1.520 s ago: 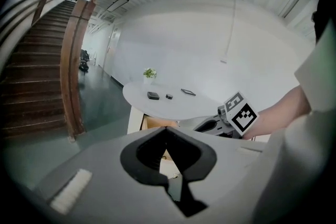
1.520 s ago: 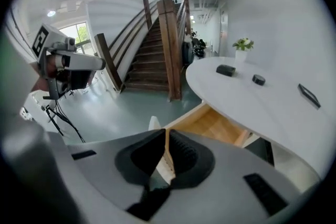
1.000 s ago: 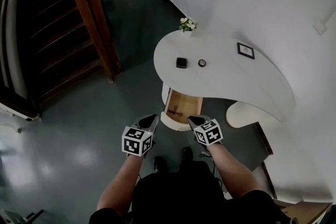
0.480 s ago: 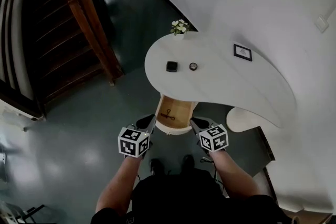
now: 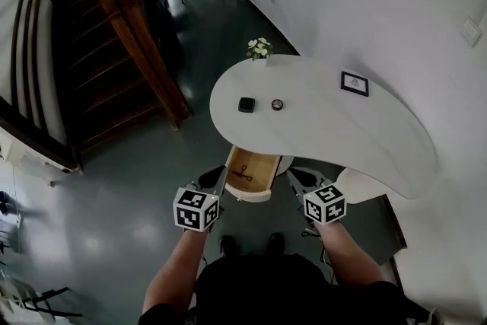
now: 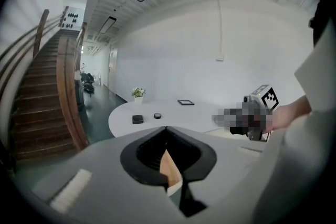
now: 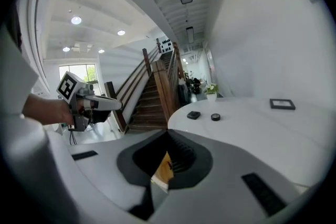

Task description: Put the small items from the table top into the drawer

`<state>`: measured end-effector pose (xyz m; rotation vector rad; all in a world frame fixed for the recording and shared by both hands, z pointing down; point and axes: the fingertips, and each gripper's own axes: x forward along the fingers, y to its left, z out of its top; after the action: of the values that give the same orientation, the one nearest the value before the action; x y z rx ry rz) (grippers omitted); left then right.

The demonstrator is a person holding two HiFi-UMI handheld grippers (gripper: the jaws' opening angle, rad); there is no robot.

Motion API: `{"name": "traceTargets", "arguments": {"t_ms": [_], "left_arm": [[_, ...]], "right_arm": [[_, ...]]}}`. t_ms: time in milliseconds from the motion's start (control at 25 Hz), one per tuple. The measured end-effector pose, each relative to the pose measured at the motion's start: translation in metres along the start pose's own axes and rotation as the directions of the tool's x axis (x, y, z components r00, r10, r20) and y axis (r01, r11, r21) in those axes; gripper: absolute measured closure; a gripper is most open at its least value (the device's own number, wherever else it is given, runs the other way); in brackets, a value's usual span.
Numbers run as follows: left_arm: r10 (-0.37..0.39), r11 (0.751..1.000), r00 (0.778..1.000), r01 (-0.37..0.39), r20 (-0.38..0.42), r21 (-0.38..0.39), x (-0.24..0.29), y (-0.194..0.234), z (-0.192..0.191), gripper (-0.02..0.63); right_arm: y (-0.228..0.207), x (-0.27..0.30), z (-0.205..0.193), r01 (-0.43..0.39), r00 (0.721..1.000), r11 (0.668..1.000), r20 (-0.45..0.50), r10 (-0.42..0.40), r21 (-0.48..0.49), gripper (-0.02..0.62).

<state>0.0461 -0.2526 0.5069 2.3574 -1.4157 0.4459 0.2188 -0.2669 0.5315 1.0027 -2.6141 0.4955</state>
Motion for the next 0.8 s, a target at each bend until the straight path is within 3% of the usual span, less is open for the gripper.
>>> {"name": "traceTargets", "arguments": {"t_ms": [400, 800], "left_arm": [[0.073, 0.997, 0.991, -0.074, 0.115, 0.007, -0.017, -0.017, 0.039, 0.595], [0.060, 0.996, 0.970, -0.072, 0.236, 0.045, -0.046, 0.006, 0.093, 0.595]], "right_arm": [[0.011, -0.037, 0.061, -0.083, 0.986, 0.993, 0.140, 0.094, -0.081, 0.583], [0.025, -0.052, 0.126, -0.032, 0.964, 0.990, 0.257, 0.067, -0.136, 0.583]]}}
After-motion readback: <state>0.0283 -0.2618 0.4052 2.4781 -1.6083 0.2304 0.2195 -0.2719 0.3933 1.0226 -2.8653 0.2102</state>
